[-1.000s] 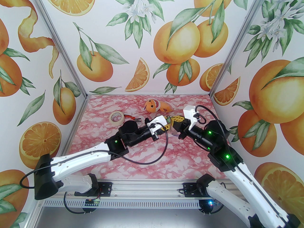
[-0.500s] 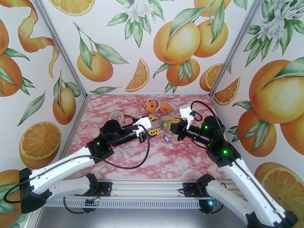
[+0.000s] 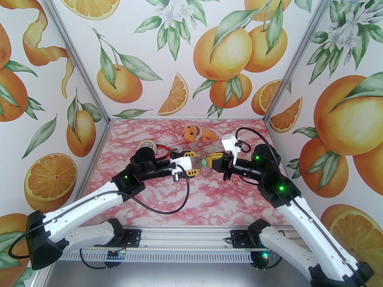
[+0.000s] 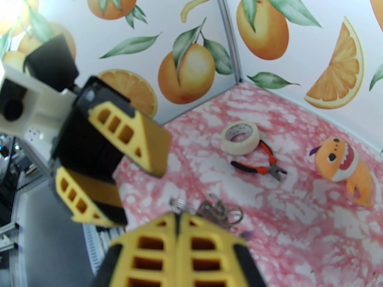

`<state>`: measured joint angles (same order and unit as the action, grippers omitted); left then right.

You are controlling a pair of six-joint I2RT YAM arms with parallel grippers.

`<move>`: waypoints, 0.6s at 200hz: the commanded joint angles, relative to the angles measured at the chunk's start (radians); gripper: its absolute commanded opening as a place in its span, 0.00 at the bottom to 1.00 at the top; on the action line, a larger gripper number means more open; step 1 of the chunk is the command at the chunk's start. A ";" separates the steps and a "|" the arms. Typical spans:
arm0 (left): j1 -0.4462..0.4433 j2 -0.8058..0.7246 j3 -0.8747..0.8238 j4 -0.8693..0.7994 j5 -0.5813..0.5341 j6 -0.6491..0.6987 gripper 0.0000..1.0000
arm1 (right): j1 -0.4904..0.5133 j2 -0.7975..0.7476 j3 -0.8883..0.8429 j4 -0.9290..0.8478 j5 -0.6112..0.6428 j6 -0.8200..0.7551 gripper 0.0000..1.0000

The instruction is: Remove the keys from the keyring

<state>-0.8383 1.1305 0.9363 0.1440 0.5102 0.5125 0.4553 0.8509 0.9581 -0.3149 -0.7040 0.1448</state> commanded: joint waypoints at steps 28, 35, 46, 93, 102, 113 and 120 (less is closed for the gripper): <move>0.042 0.049 0.031 0.012 0.132 0.059 0.46 | -0.014 -0.014 0.033 0.022 -0.074 -0.034 0.00; 0.047 0.060 0.035 0.014 0.143 0.065 0.45 | -0.014 -0.015 0.032 0.021 -0.074 -0.035 0.00; 0.056 0.073 0.047 0.016 0.158 0.069 0.44 | -0.016 -0.014 0.032 0.020 -0.082 -0.039 0.00; 0.074 0.125 0.078 0.037 0.181 0.072 0.37 | -0.018 -0.007 0.037 0.018 -0.121 -0.044 0.00; 0.077 0.127 0.078 0.045 0.185 0.072 0.37 | -0.020 -0.005 0.039 0.012 -0.126 -0.050 0.00; 0.082 0.130 0.079 0.052 0.193 0.078 0.36 | -0.020 0.000 0.044 0.005 -0.132 -0.053 0.00; 0.086 0.134 0.082 0.054 0.202 0.080 0.35 | -0.020 0.002 0.045 0.005 -0.134 -0.053 0.00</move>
<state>-0.7670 1.2537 0.9787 0.1593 0.6636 0.5617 0.4435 0.8513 0.9592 -0.3168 -0.7963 0.1150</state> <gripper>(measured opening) 0.365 0.045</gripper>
